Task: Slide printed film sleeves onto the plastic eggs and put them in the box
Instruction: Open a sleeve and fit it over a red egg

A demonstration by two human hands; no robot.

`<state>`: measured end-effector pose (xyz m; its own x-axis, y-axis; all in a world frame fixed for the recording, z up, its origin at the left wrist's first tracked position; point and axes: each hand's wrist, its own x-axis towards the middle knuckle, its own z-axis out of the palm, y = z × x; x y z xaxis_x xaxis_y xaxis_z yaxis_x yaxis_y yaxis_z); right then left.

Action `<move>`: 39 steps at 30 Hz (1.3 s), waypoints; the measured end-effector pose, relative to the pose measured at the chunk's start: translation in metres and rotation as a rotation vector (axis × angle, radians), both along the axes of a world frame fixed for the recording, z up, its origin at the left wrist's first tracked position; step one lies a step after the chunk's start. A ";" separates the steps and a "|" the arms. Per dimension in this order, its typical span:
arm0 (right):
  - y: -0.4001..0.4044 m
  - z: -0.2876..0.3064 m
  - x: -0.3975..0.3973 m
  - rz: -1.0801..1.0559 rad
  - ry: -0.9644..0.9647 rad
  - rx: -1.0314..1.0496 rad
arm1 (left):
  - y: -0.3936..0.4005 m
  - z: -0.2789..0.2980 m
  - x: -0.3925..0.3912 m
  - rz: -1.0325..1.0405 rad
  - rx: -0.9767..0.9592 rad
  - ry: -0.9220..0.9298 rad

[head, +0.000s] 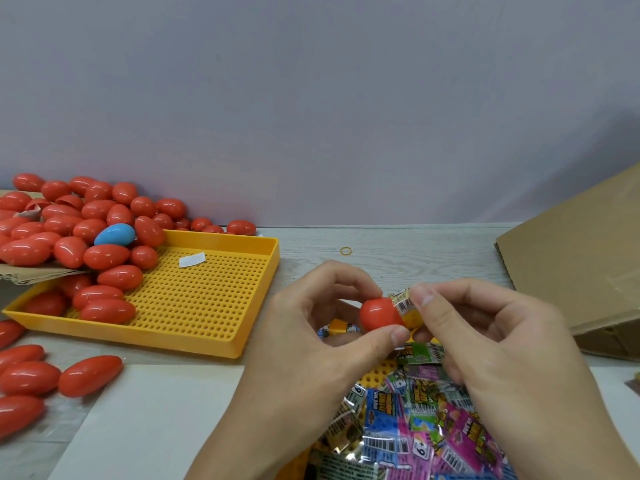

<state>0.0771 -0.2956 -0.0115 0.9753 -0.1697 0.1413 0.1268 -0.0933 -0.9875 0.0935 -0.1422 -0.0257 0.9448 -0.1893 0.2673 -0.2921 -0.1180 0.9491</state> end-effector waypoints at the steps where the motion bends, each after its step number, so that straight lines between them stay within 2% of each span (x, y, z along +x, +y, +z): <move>1: 0.000 0.000 0.000 -0.002 -0.001 0.001 | 0.000 0.000 0.000 0.002 0.002 0.000; 10: -0.003 0.000 0.001 0.018 0.011 0.029 | 0.001 0.000 0.000 0.003 -0.001 0.004; 17: -0.003 -0.003 0.001 0.034 -0.008 -0.084 | 0.000 0.000 -0.001 0.005 0.017 0.003; 24: -0.004 -0.005 -0.001 0.052 -0.026 -0.113 | -0.002 0.002 -0.001 0.008 0.035 -0.031; 28: 0.001 -0.006 -0.006 0.024 -0.106 -0.208 | -0.002 0.002 0.000 0.027 -0.043 -0.029; 33: 0.001 -0.008 -0.006 -0.006 -0.150 -0.422 | -0.002 0.002 0.001 0.074 -0.134 -0.004; 39: 0.002 -0.008 -0.007 -0.021 -0.239 -0.527 | -0.001 0.000 0.002 0.074 -0.166 0.015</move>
